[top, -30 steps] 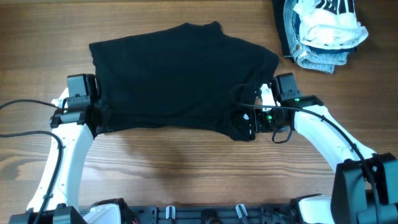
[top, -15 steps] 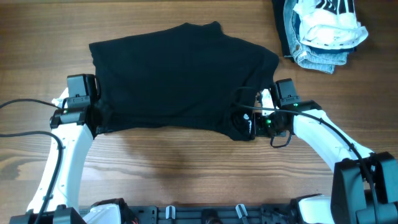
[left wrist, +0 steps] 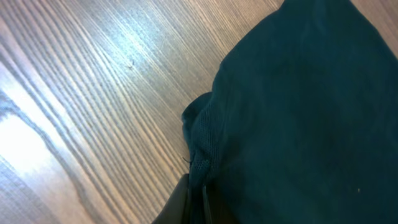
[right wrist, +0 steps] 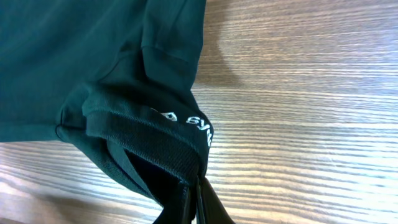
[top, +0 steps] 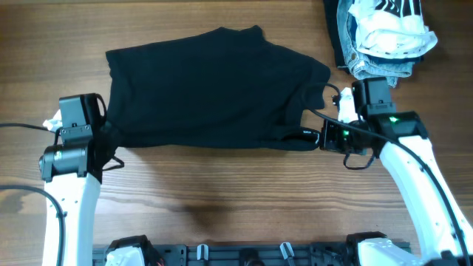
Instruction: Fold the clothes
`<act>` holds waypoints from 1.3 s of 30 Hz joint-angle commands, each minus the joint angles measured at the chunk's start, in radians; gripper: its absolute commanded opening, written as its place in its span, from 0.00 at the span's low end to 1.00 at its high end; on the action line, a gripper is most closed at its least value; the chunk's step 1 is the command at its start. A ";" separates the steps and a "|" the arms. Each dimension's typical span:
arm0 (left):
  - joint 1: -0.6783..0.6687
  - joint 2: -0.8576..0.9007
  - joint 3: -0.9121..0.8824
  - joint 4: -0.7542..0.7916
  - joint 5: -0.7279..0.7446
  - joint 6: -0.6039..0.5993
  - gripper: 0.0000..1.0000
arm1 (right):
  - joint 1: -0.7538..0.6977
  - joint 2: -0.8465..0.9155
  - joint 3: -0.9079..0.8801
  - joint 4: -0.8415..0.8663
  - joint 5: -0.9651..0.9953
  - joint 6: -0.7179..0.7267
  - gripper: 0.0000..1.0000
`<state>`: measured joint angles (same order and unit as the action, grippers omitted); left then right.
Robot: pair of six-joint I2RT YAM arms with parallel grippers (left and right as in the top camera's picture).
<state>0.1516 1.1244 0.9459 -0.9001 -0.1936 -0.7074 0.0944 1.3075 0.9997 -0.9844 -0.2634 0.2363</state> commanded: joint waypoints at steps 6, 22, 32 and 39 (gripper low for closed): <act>0.006 -0.029 0.019 -0.068 0.008 0.025 0.04 | -0.004 -0.111 0.022 -0.069 0.034 -0.016 0.04; 0.006 -0.157 0.048 -0.148 0.114 0.106 0.04 | 0.010 -0.166 0.154 -0.196 -0.013 -0.112 0.25; 0.006 -0.047 0.048 -0.148 0.115 0.105 0.04 | 0.233 0.151 0.087 -0.026 -0.034 -0.125 0.54; 0.006 0.021 0.048 -0.137 0.115 0.105 0.04 | 0.329 0.317 0.086 0.065 -0.051 -0.145 0.52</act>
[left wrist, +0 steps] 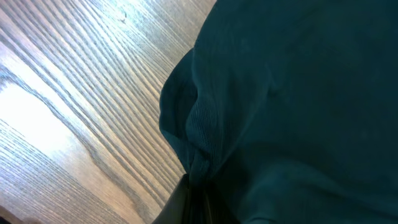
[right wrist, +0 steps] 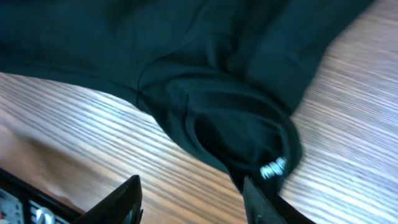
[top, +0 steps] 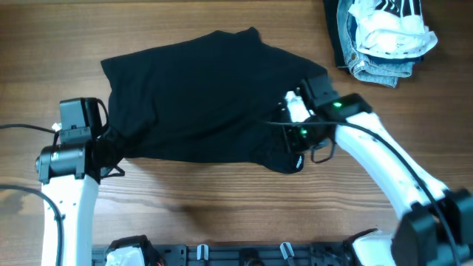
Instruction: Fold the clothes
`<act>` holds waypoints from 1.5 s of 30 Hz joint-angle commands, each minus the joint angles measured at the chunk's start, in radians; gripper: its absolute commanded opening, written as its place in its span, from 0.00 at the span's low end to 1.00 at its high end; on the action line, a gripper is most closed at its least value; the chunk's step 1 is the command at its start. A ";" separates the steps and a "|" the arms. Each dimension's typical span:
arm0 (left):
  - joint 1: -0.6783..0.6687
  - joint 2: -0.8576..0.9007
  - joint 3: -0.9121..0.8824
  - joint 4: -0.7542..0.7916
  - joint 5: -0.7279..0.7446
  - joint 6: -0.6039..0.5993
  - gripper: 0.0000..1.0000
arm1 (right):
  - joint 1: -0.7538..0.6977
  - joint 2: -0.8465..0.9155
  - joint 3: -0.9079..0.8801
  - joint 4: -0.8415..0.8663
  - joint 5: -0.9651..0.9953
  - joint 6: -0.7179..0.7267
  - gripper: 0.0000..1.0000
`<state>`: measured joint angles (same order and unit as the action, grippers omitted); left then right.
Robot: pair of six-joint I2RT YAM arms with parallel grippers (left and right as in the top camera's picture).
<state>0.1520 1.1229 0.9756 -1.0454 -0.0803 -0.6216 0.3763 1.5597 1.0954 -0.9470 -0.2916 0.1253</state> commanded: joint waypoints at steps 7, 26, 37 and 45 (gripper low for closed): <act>0.006 0.032 0.018 0.031 0.001 0.020 0.04 | 0.082 0.142 -0.074 0.149 -0.020 -0.047 0.50; 0.006 0.032 0.018 0.054 -0.002 0.020 0.04 | 0.078 0.130 -0.196 0.247 -0.019 -0.015 0.04; 0.007 0.026 0.019 0.050 -0.018 0.042 0.04 | -0.001 -0.173 -0.143 0.060 0.036 0.005 0.04; 0.007 -0.066 0.019 -0.010 -0.018 0.042 0.04 | -0.001 -0.358 -0.143 -0.031 0.127 0.040 0.04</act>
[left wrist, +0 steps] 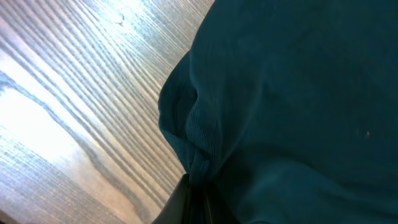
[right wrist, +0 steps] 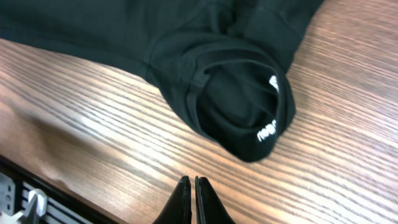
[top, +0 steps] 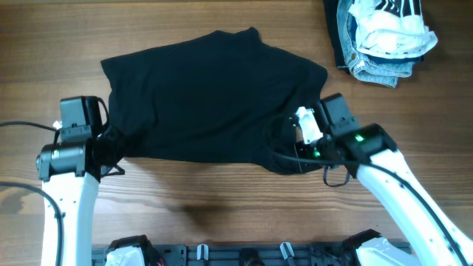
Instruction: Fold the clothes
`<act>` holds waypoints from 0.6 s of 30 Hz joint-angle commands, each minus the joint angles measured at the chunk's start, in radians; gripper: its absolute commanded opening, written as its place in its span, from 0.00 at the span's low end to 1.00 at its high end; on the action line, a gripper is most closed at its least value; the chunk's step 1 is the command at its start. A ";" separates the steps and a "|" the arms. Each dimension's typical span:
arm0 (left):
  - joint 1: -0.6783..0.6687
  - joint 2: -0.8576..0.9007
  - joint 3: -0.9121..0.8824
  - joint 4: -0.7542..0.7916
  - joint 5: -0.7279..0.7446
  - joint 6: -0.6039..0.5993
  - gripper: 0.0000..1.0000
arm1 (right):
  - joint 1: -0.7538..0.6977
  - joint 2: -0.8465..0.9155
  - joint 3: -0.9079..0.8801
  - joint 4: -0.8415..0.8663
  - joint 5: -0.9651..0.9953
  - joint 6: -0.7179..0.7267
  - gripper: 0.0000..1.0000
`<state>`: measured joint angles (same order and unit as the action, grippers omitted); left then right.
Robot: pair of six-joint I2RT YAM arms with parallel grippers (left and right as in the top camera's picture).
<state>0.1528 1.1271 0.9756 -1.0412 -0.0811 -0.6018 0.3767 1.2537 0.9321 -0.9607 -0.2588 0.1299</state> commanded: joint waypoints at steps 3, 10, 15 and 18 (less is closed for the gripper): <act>0.006 -0.111 0.019 -0.013 -0.017 0.023 0.04 | -0.002 -0.031 0.019 -0.007 0.128 0.034 0.14; 0.006 -0.113 0.019 -0.011 -0.017 0.023 0.04 | -0.005 0.149 0.016 0.043 0.214 0.078 0.61; 0.006 -0.110 0.019 -0.010 -0.017 0.023 0.04 | -0.010 0.311 0.016 0.135 0.214 0.084 0.61; 0.006 -0.110 0.019 -0.011 -0.018 0.023 0.04 | -0.011 0.392 0.016 0.196 0.206 0.092 0.60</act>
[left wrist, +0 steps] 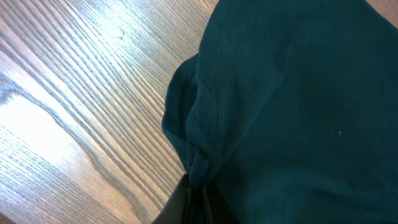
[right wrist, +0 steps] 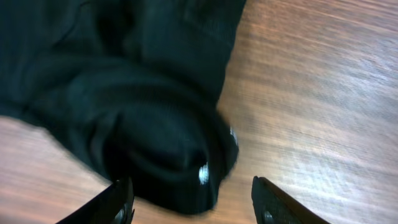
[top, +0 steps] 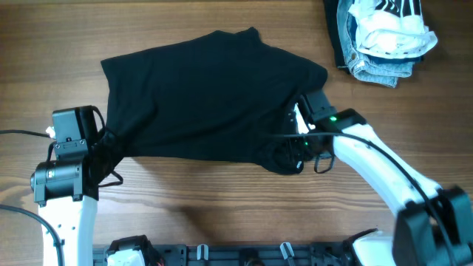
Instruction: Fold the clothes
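Note:
A black shirt (top: pixel 207 96) lies spread on the wooden table (top: pixel 222 199). My left gripper (top: pixel 103 154) is shut on its near left corner; in the left wrist view the closed gripper (left wrist: pixel 196 198) pinches a fold of the dark fabric (left wrist: pixel 292 112). The shirt's near right part is bunched into a lump (top: pixel 284 157) with a small white logo (right wrist: pixel 203 174). My right gripper (right wrist: pixel 194 200) is open wide just above that lump, one finger (right wrist: pixel 119 200) on each side, nothing gripped.
A pile of other clothes (top: pixel 384 37), jeans with a white garment on top, sits at the far right corner. The arms' black base rail (top: pixel 244 255) runs along the near edge. Bare wood (right wrist: pixel 311 93) lies right of the lump.
My right gripper was shut and empty, back from the bunched lump; now it is open wide and close over it. The left gripper still holds its corner, shifted slightly toward the near edge.
Both grippers were shut on the shirt's near corners, the right holding the logo part further right. Then the right was open, with that part lying bunched further left. Later it was shut and empty above the lump, and now it is open over it.

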`<act>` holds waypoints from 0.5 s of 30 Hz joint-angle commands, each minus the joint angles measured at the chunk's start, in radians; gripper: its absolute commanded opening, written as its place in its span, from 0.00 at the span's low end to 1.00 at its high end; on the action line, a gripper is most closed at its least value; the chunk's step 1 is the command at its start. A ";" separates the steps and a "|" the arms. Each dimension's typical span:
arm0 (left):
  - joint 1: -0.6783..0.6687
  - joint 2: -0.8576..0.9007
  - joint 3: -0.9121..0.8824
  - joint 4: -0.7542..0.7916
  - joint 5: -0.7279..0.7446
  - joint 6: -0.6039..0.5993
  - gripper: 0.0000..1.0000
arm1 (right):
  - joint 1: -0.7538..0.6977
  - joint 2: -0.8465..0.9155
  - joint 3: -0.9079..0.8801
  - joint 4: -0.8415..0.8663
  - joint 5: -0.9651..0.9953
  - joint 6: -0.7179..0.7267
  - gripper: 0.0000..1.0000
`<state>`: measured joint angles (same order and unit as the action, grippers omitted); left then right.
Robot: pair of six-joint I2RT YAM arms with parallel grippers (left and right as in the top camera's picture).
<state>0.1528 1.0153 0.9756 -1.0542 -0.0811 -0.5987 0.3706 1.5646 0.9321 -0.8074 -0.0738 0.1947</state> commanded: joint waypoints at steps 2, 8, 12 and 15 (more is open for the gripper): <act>0.006 0.002 0.018 0.003 -0.018 0.019 0.04 | -0.005 0.120 0.016 0.071 0.021 0.045 0.59; 0.006 0.002 0.018 0.003 -0.018 0.019 0.04 | -0.005 0.180 0.004 0.122 0.021 0.068 0.43; 0.006 0.002 0.019 0.002 -0.025 0.019 0.04 | -0.005 0.179 0.002 0.119 0.023 0.089 0.04; 0.006 0.002 0.018 0.002 -0.042 0.020 0.04 | -0.016 0.151 0.002 0.098 0.025 0.119 0.04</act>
<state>0.1528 1.0172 0.9756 -1.0542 -0.0841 -0.5987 0.3698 1.7317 0.9321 -0.6903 -0.0711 0.2680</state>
